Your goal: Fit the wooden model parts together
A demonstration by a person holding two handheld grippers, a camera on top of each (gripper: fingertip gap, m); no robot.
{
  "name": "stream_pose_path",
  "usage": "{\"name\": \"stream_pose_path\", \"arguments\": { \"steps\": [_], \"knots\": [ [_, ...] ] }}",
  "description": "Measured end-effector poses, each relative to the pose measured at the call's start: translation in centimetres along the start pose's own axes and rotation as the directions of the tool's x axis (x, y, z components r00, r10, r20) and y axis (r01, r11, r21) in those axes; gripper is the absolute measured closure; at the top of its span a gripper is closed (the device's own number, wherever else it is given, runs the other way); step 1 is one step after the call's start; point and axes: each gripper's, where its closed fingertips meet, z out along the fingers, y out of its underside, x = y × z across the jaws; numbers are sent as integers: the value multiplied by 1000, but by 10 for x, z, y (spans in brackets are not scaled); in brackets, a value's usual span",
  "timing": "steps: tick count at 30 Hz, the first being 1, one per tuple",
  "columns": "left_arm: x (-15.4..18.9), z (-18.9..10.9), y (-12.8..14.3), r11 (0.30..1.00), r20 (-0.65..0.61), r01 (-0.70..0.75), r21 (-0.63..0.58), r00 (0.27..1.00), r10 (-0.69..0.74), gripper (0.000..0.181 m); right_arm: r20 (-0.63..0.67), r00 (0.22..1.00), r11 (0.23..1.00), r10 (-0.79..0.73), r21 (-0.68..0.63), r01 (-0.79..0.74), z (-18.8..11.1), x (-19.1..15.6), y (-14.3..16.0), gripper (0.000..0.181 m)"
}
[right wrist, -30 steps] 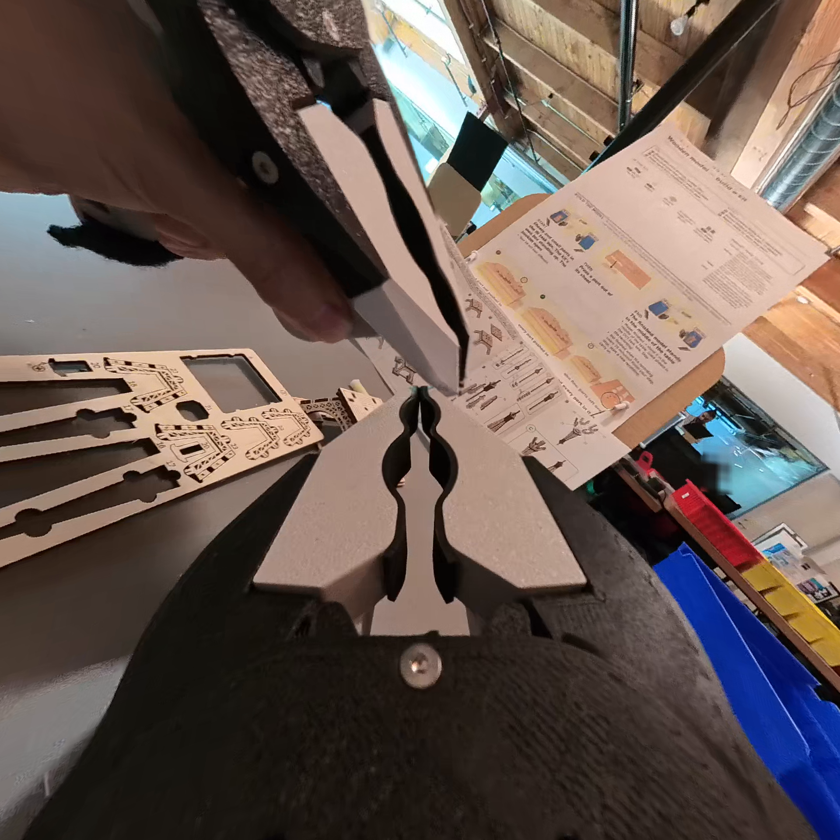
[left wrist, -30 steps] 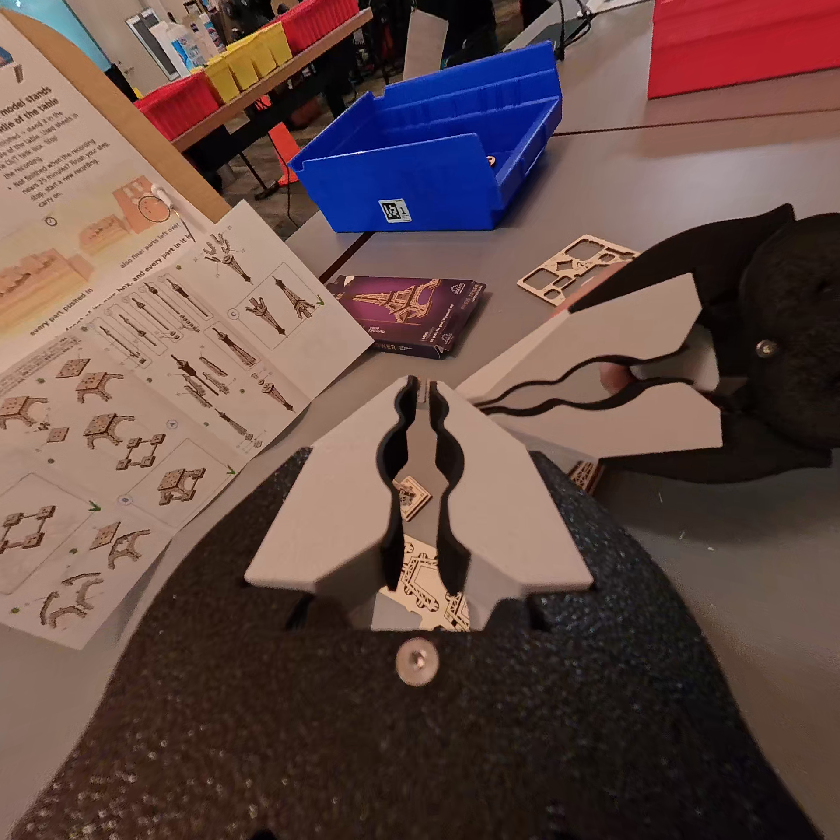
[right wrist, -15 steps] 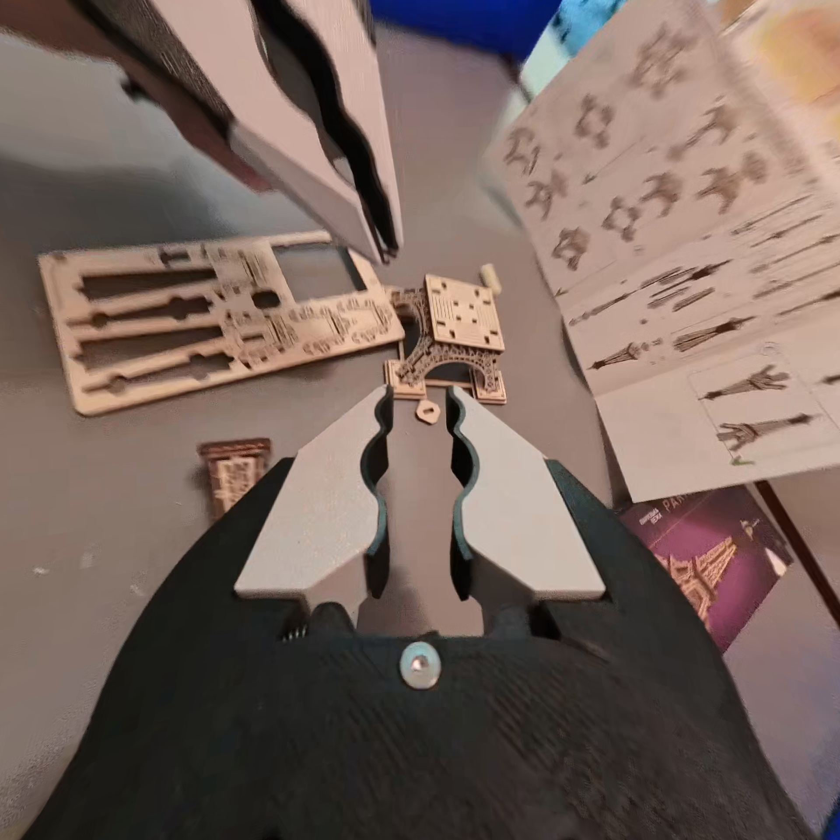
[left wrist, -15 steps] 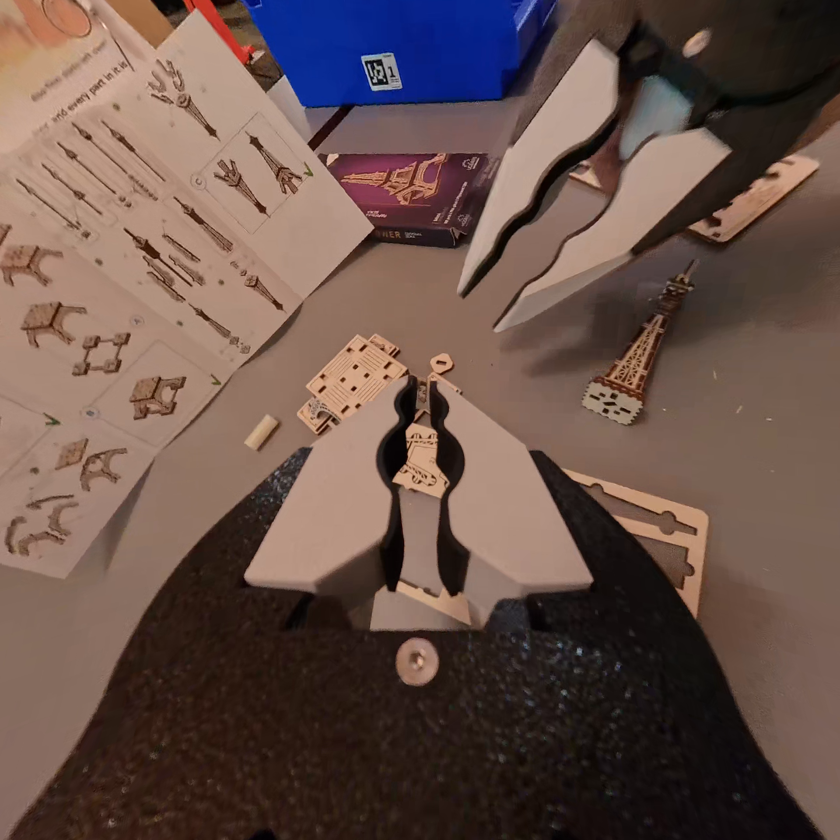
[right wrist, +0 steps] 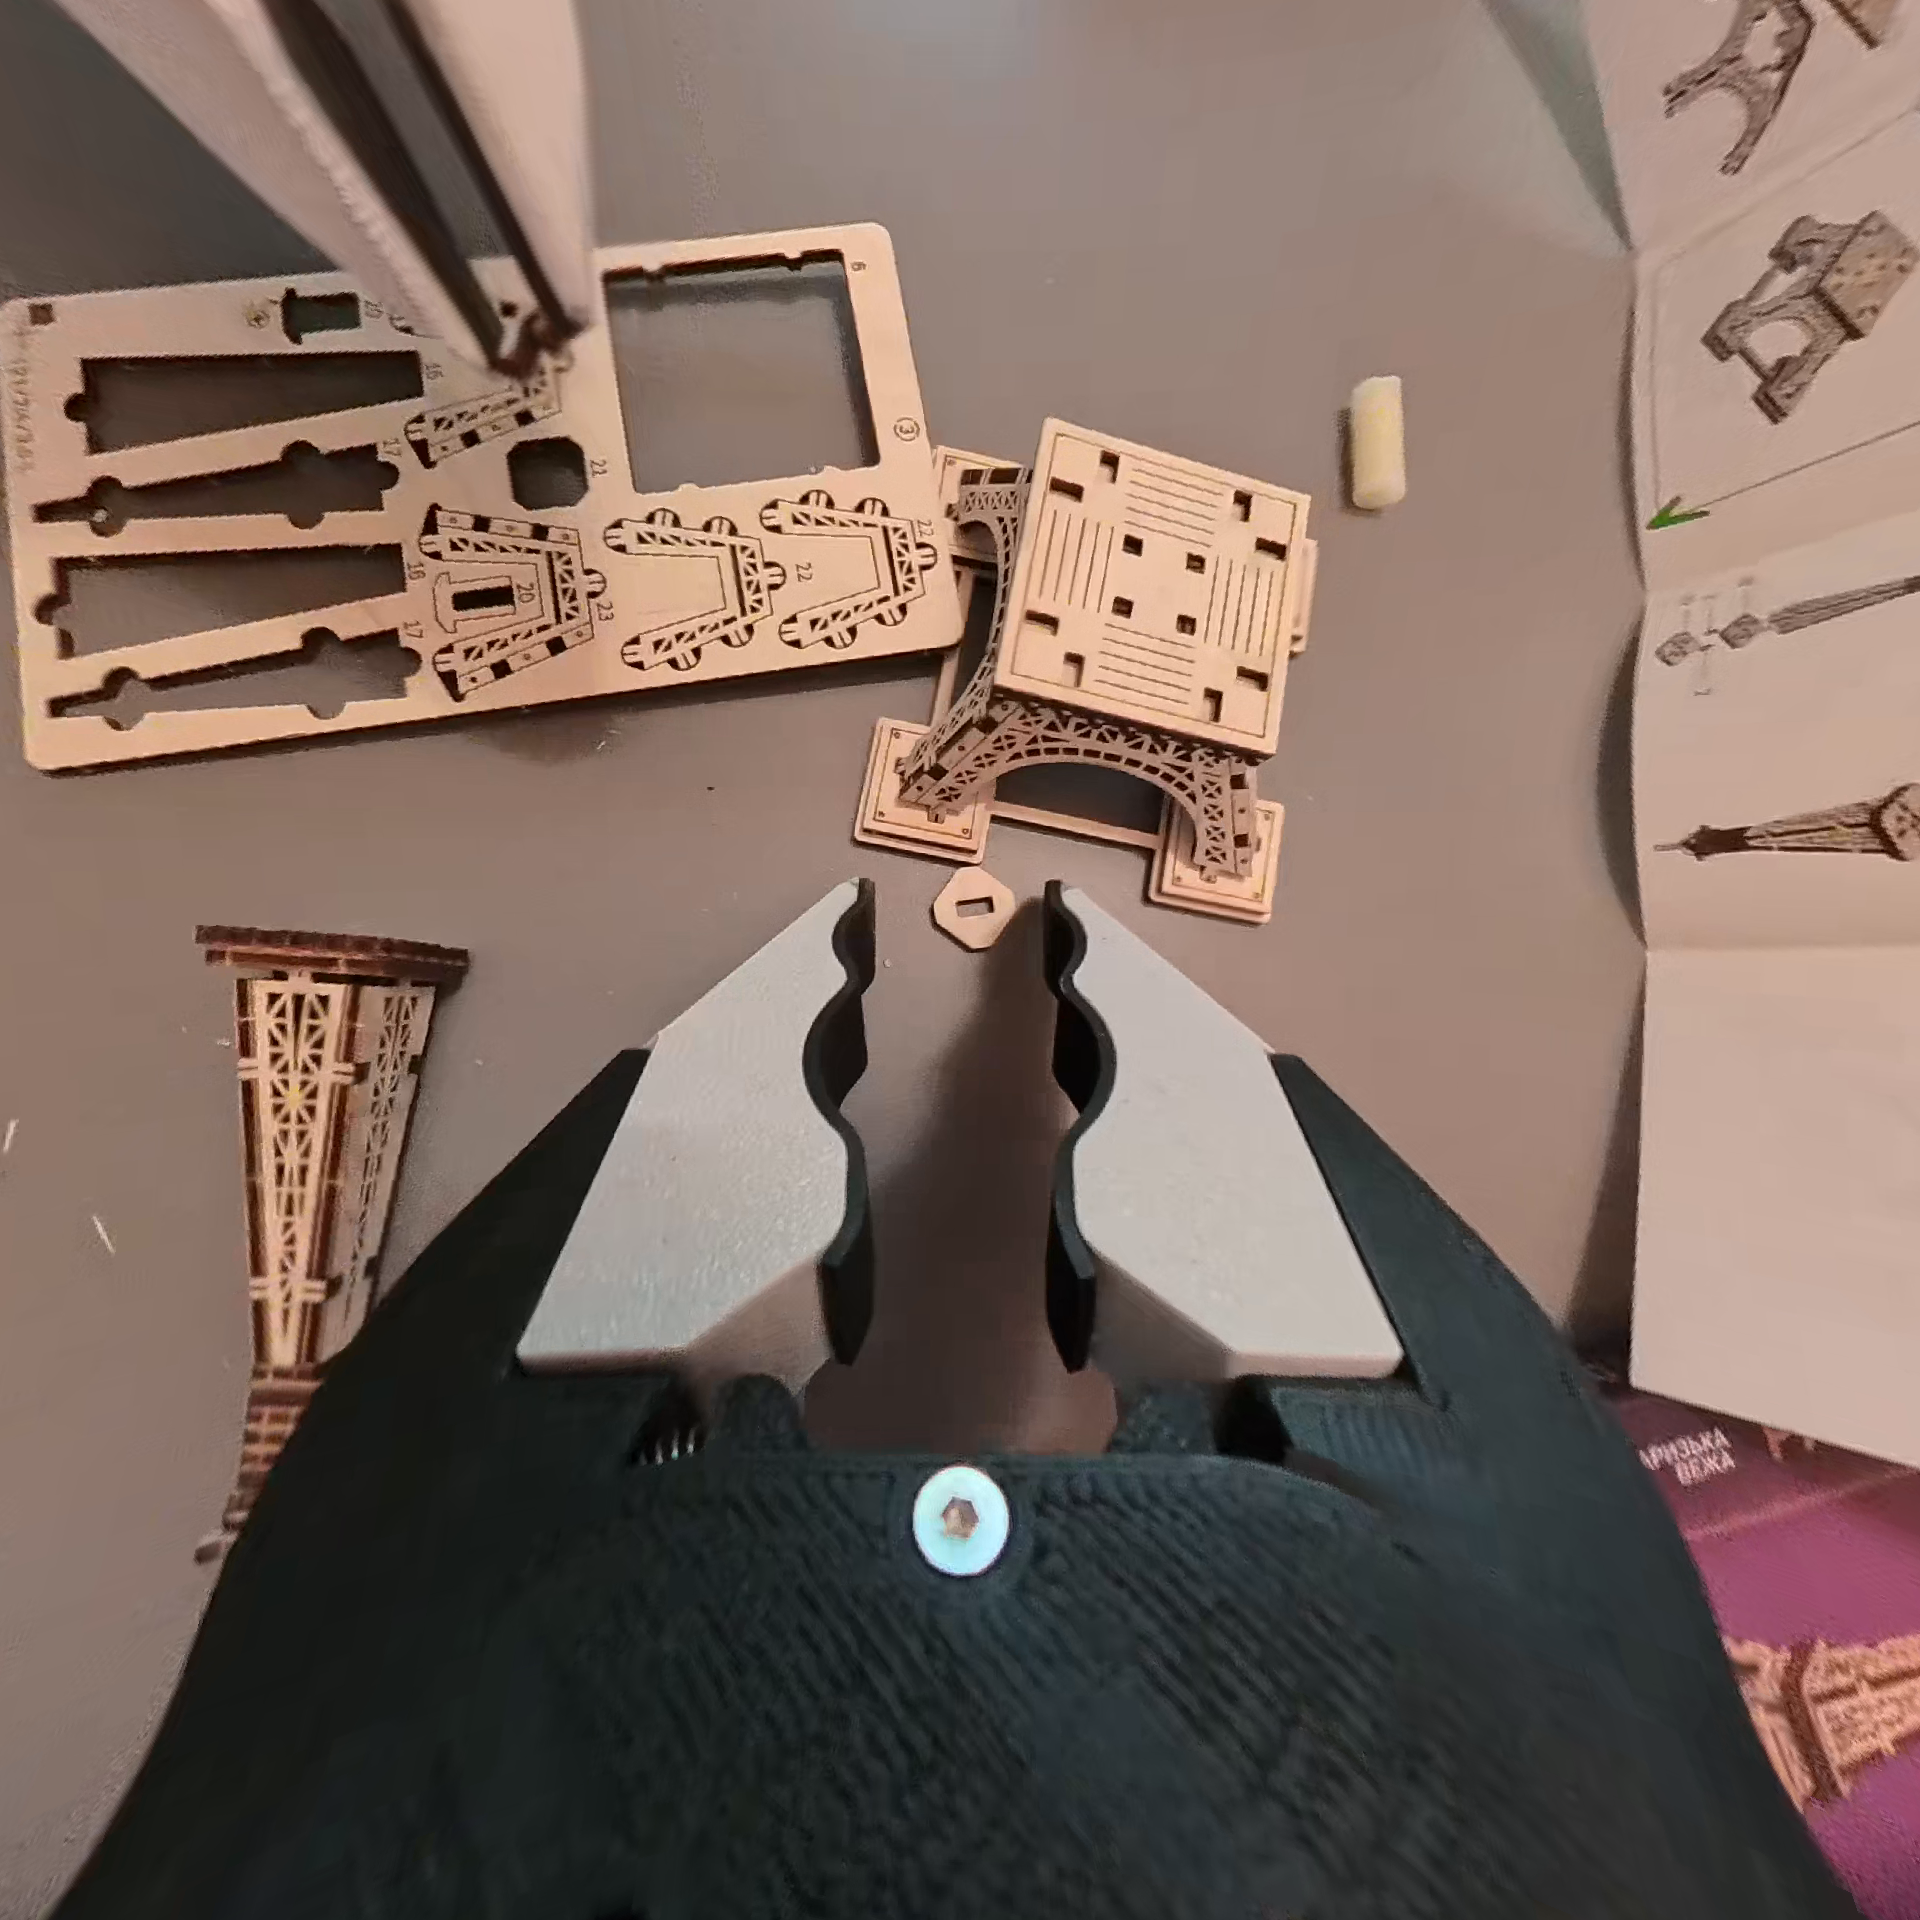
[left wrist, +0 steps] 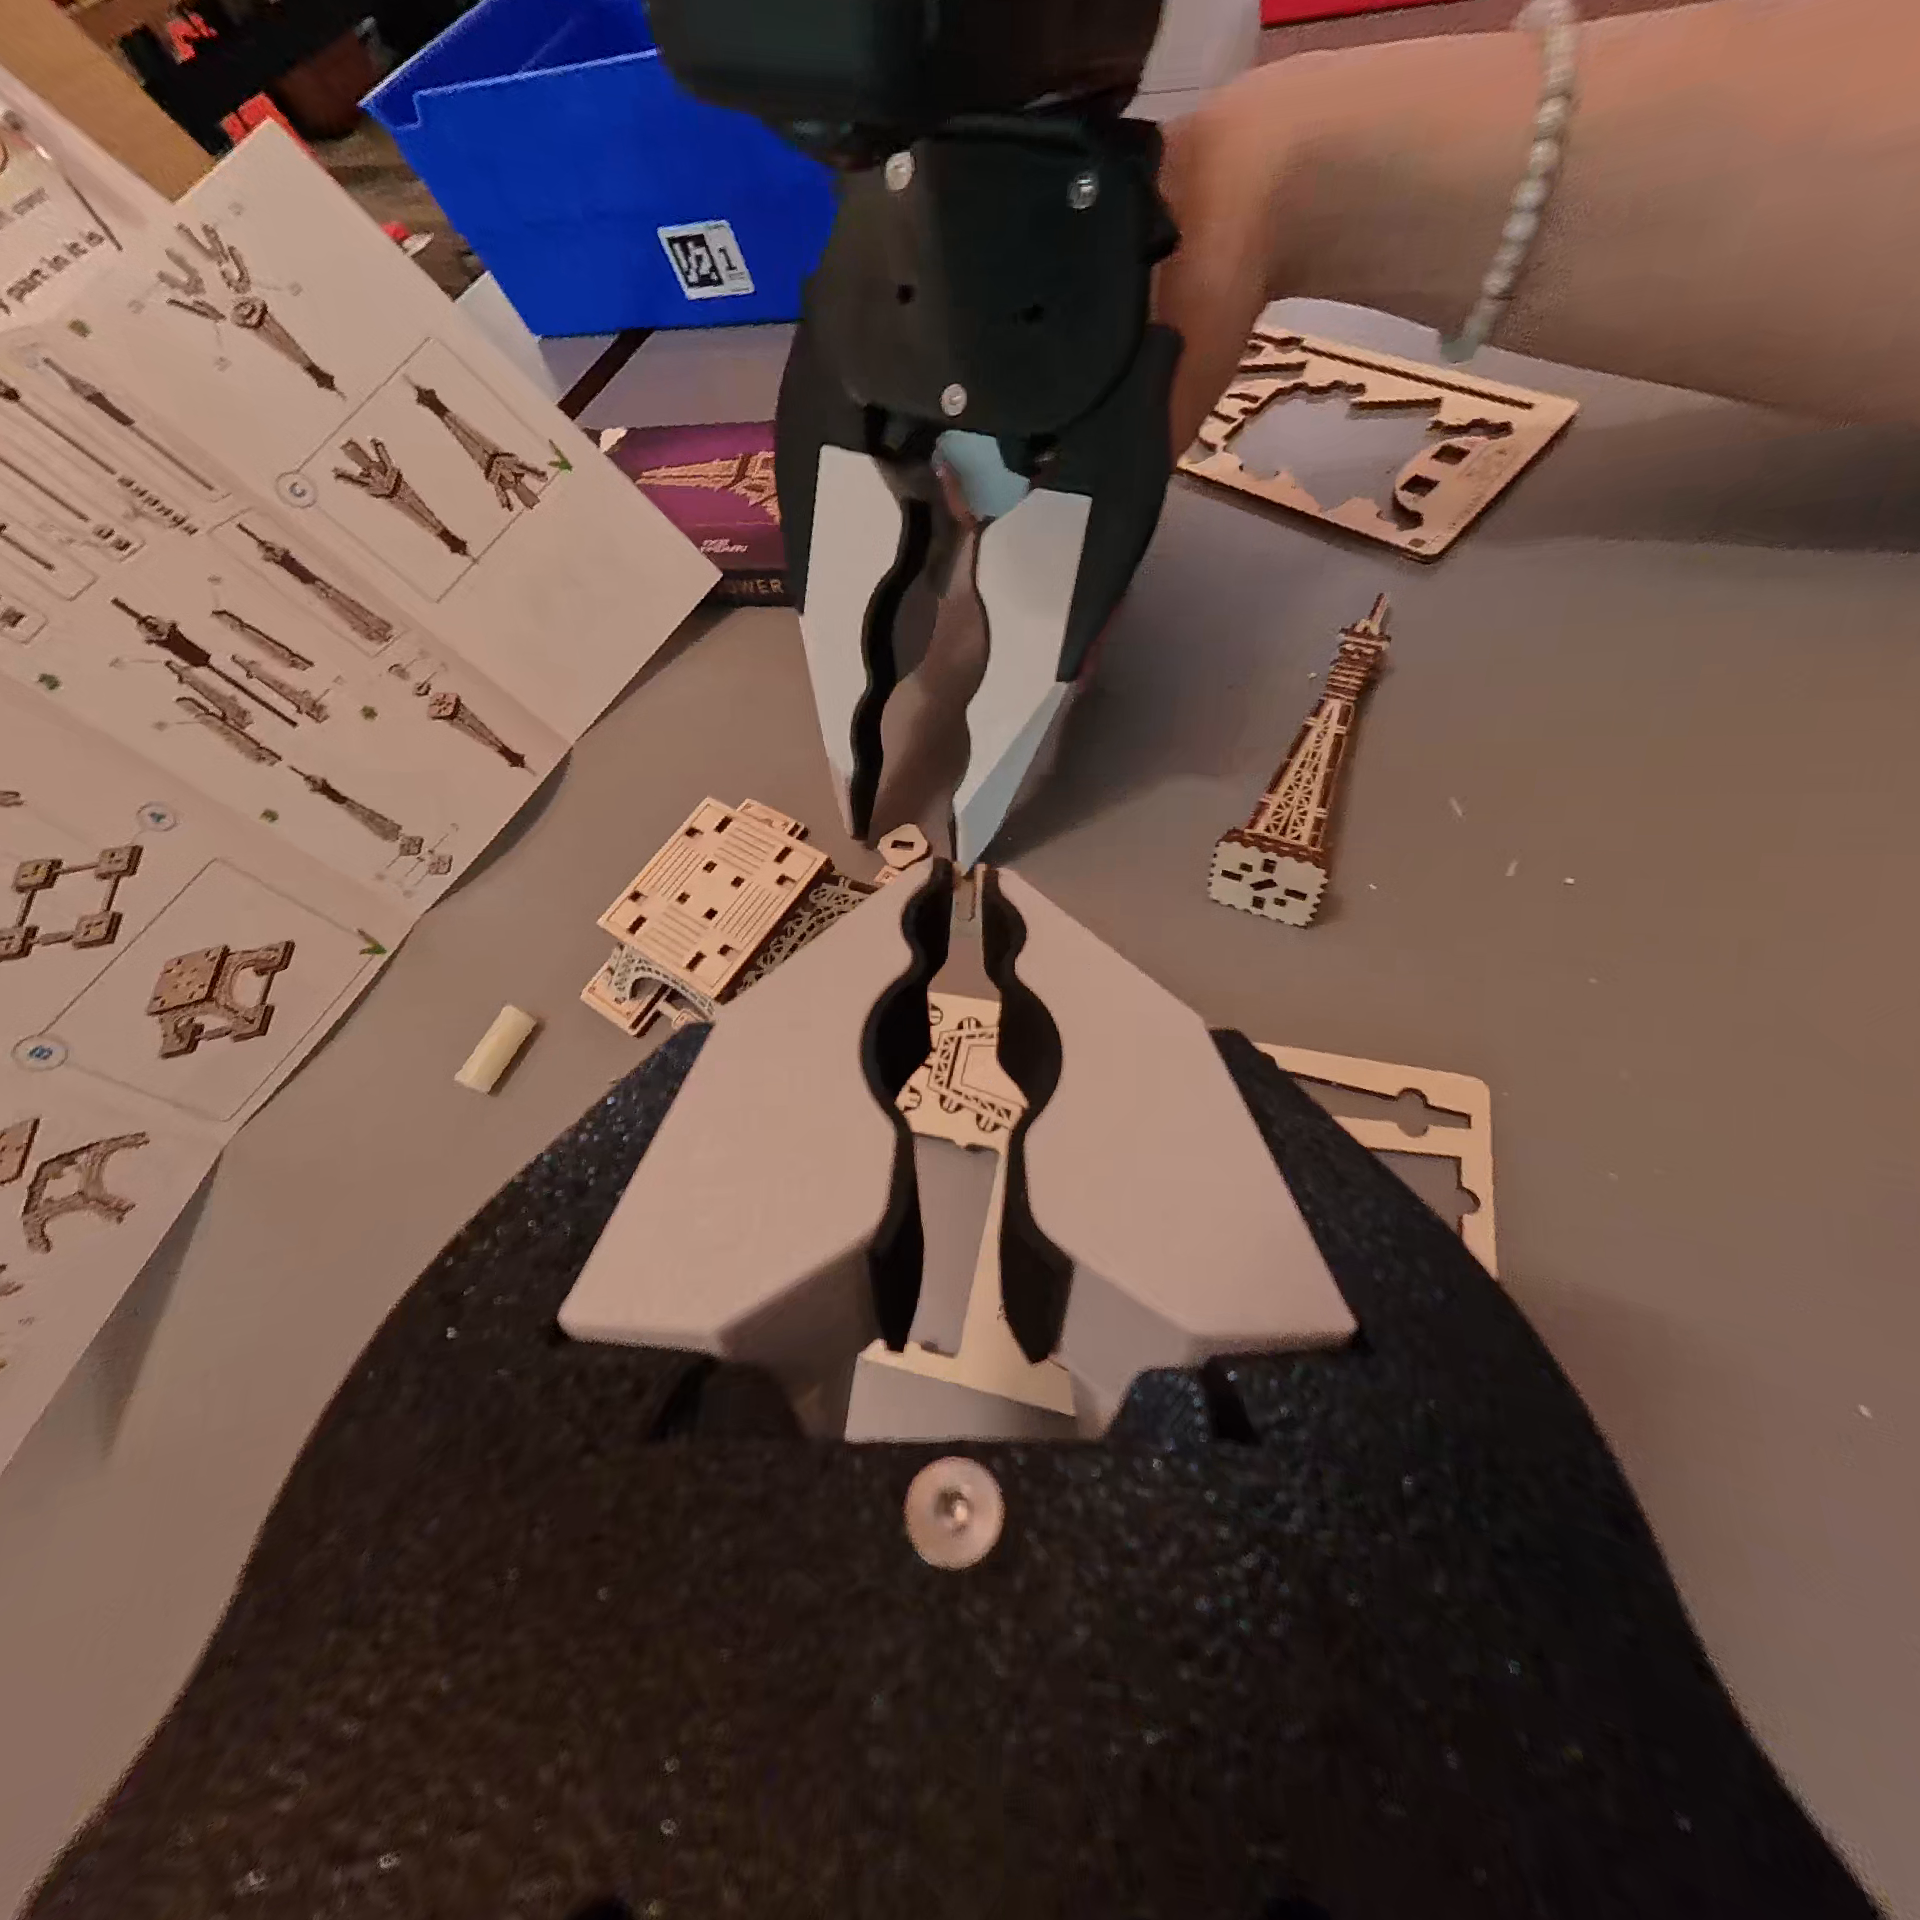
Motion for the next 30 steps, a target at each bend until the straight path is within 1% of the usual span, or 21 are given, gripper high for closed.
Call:
{"name": "stream_pose_path", "arguments": {
  "steps": [1, 2, 4, 6, 9, 11, 12, 13, 15, 16, 17, 18, 19, 20, 21, 22, 25, 27, 29, 30],
  "knots": [
    [1, -1, 0, 1000, -7, -9, 6, 1000, 9, 177, 38, 999, 1000, 8, -3, -8, 1, -3, 0, 156],
    [1, -2, -1, 1000, -9, -16, 13, 1000, 16, 177, 72, 997, 1000, 22, -5, -21, 1, -5, 0, 165],
    [2, -4, -3, 999, -24, -15, 38, 1000, 16, 177, 85, 996, 999, 41, 2, -42, 2, -4, 0, 169],
    [3, -6, -7, 997, -39, -7, 71, 999, 10, 177, 67, 997, 999, 38, 28, -40, 2, -4, 0, 169],
    [5, -6, -12, 994, -53, 3, 108, 999, 2, 178, 52, 996, 996, 68, 55, -71, -2, -9, 3, 155],
    [6, -6, -13, 992, -60, 13, 126, 998, -6, 178, -19, 996, 993, 86, 81, -84, -11, -7, 2, 146],
    [6, -6, -13, 992, -60, 12, 127, 998, -4, 178, -33, 996, 989, 84, 127, -79, -18, -10, -4, 148],
    [6, -6, -14, 992, -52, 2, 130, 999, 5, 178, -41, 996, 977, 74, 205, -64, -26, -15, -16, 156],
    [6, -5, -15, 992, -35, -23, 122, 999, 27, 178, -69, 997, 925, 43, 380, -14, -44, -24, -42, 166],
    [6, -3, -13, 994, -30, -31, 108, 999, 35, 178, -104, 994, 909, 30, 416, 16, -49, -25, -46, 170],
    [6, 0, -10, 996, -29, -36, 87, 999, 39, 178, -162, 987, 920, 23, 389, 43, -50, -19, -40, 169],
    [6, 4, -6, 997, -23, -35, 64, 999, 37, 178, -194, 981, 946, 1, 317, 62, -45, -15, -28, 165],
    [5, 7, -2, 998, -24, -32, 45, 999, 33, 178, -188, 982, 969, -27, 236, 71, -39, -14, -15, 160],
    [6, 9, 1, 999, -29, -27, 33, 999, 28, 178, -167, 985, 980, -45, 184, 76, -33, -14, -7, 155],
    [6, 10, 2, 999, -30, -23, 32, 999, 24, 178, -139, 989, 982, -60, 168, 83, -29, -15, -4, 156],
    [6, 10, 2, 999, -31, -22, 36, 999, 23, 178, -109, 991, 983, -72, 162, 89, -25, -15, -3, 159],
    [8, 7, -2, 997, -45, -29, 70, 998, 33, 178, -24, 995, 987, -96, 123, 99, -16, -16, 1, 159],
    [9, 5, -5, 995, -54, -28, 97, 998, 34, 178, -20, 994, 988, -110, 102, 112, -12, -13, 3, 157],
    [9, 1, -10, 991, -55, -26, 132, 998, 33, 178, -48, 993, 985, -105, 133, 110, -15, -10, -5, 147],
    [9, -2, -13, 988, -61, -23, 156, 998, 32, 178, -46, 994, 975, -102, 196, 109, -20, -14, -17, 144]
  ]
}}
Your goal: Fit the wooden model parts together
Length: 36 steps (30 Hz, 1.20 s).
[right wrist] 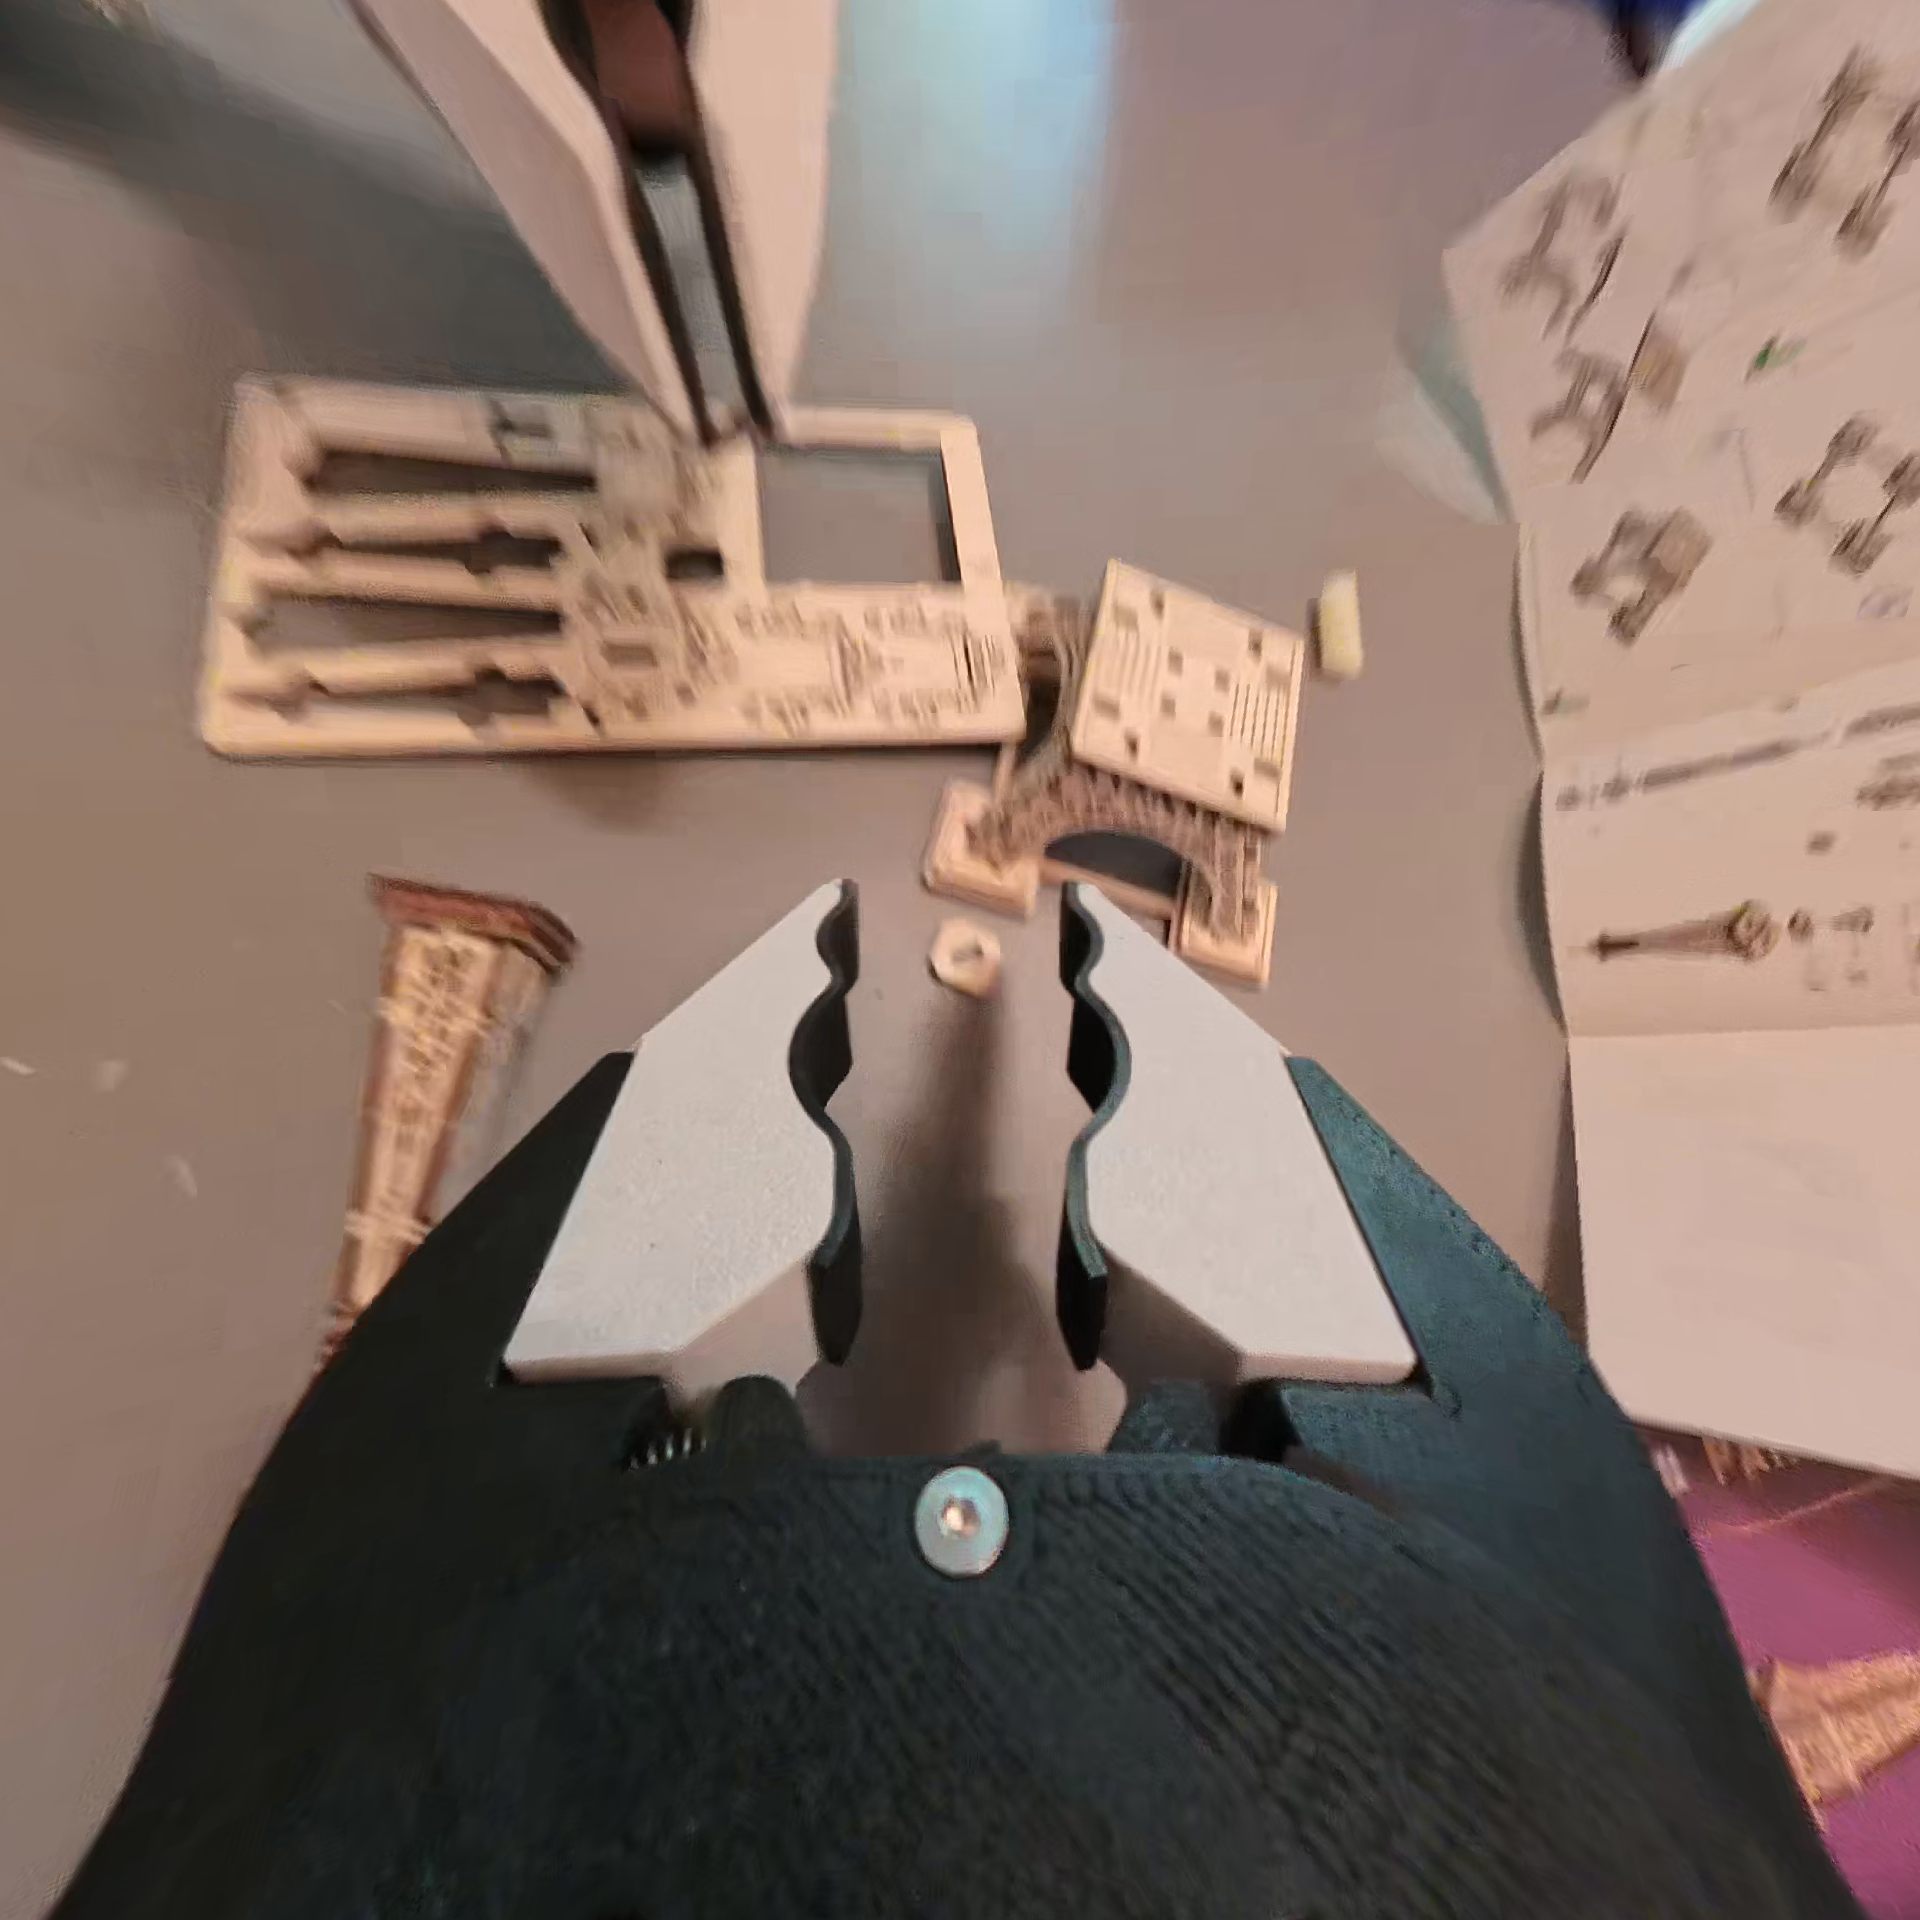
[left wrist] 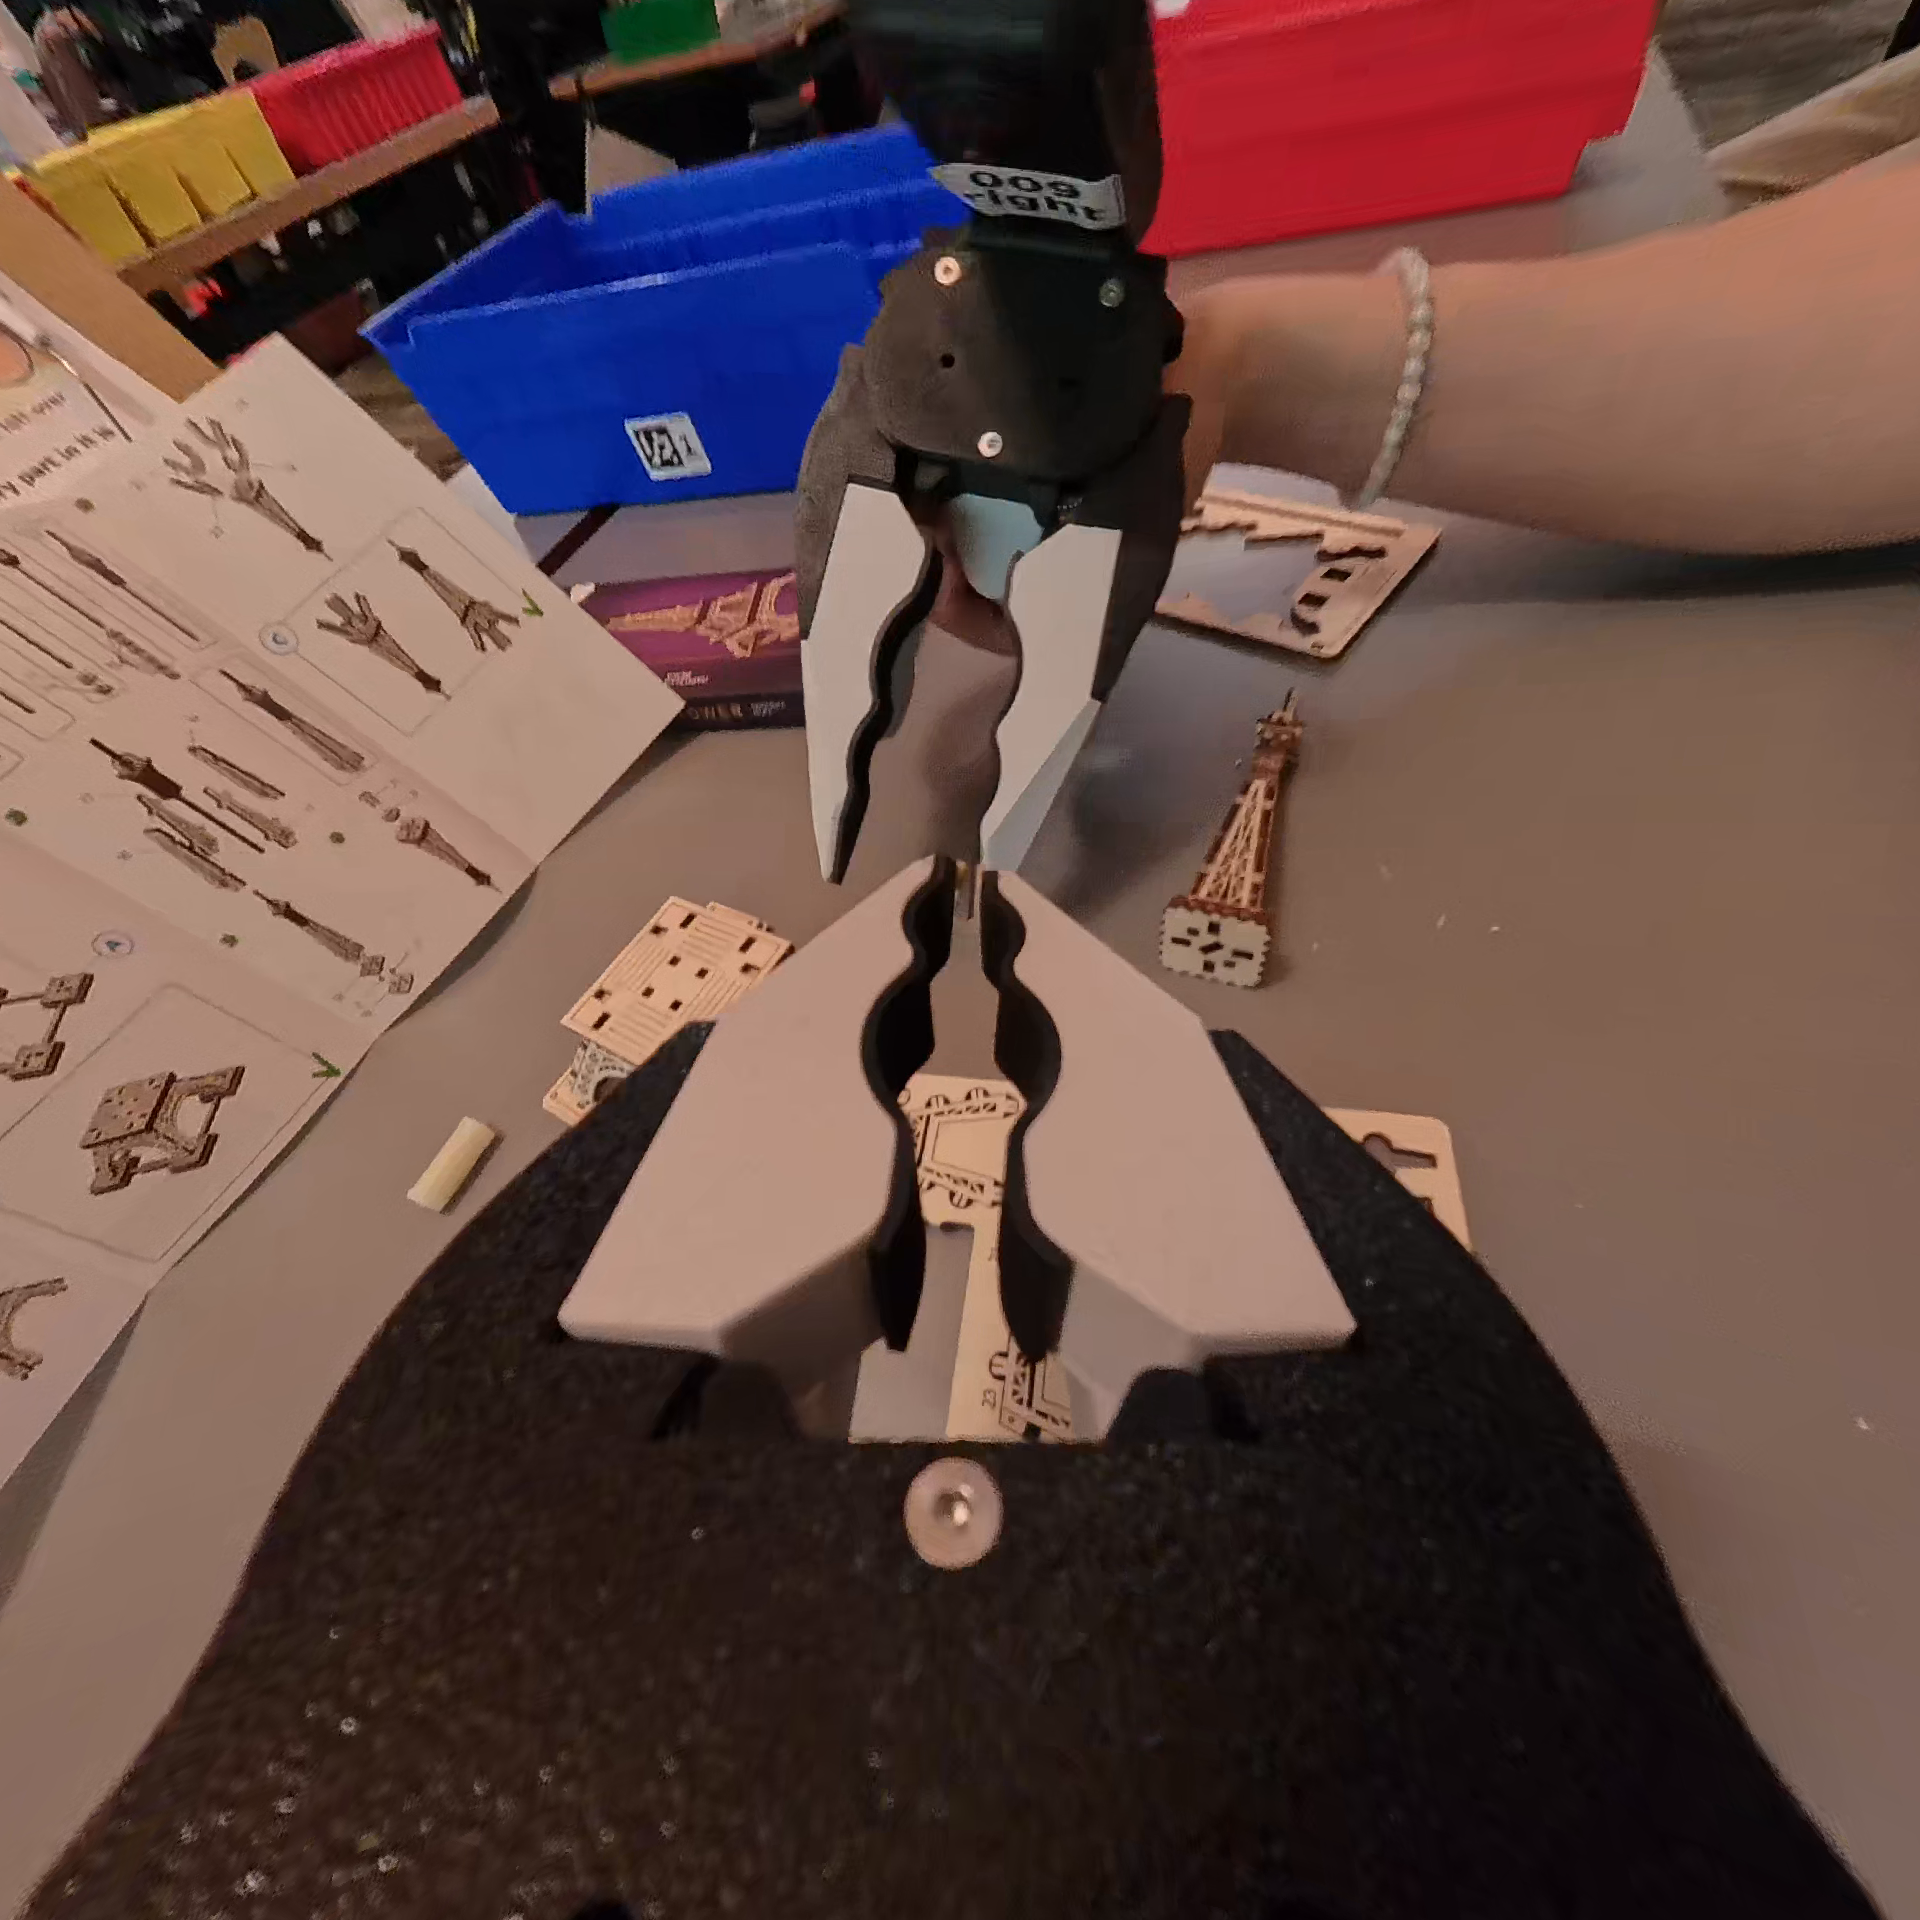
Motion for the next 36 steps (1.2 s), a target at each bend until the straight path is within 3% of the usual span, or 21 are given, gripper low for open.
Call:
{"name": "stream_pose_path", "arguments": {
  "steps": [4, 9, 14, 18, 20, 36],
  "knots": [
    [7, -7, -21, 989, -64, 59, 136, 997, -51, 178, -2, 1000, 919, 30, 393, -26, -26, -24, -71, 161],
    [17, -14, -45, 946, -178, 155, 284, 978, -107, 178, -26, 995, 818, 100, 571, -67, -48, -35, -99, 166],
    [12, -16, -49, 937, -127, 112, 331, 989, -74, 177, -47, 996, 810, 79, 585, -36, -45, -42, -97, 160],
    [12, -13, -44, 962, -55, -3, 273, 998, 19, 177, -120, 991, 818, 53, 574, 26, -45, -39, -96, 164],
    [16, -10, -44, 964, -62, -25, 263, 997, 43, 177, -165, 986, 819, 37, 570, 65, -48, -37, -95, 165],
    [25, -12, -43, 964, -90, -89, 249, 989, 115, 177, -135, 991, 798, -16, 595, 94, -48, -47, -97, 177]
  ]
}}
